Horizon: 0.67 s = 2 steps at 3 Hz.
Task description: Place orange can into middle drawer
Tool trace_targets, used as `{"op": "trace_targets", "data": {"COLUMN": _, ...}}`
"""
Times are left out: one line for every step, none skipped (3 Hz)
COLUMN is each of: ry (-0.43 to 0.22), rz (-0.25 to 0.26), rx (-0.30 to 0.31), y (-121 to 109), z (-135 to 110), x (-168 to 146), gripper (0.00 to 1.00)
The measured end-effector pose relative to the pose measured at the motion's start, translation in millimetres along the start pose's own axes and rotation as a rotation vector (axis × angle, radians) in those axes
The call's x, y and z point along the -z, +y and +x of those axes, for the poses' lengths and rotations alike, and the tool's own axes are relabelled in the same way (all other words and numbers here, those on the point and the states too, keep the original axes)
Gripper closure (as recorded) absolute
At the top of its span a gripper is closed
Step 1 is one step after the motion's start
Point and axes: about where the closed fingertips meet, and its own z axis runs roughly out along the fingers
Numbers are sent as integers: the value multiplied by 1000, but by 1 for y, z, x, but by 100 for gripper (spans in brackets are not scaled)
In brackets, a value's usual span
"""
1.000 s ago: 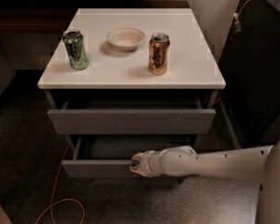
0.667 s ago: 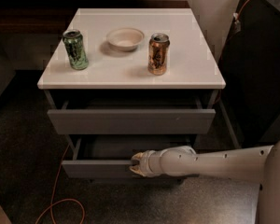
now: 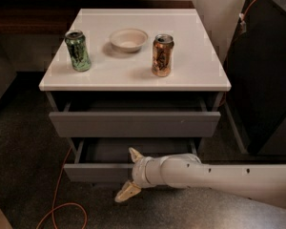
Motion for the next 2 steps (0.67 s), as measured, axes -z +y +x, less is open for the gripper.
{"op": "trace_targets", "data": {"ry": -23, "rz": 0, "rx": -52, "y": -2, "z": -17, "x": 16, "gripper": 18}}
{"op": "trace_targets", "data": {"ry": 14, "rz": 9, "rx": -103, "y": -21, "z": -12, "x": 20, "gripper": 48}}
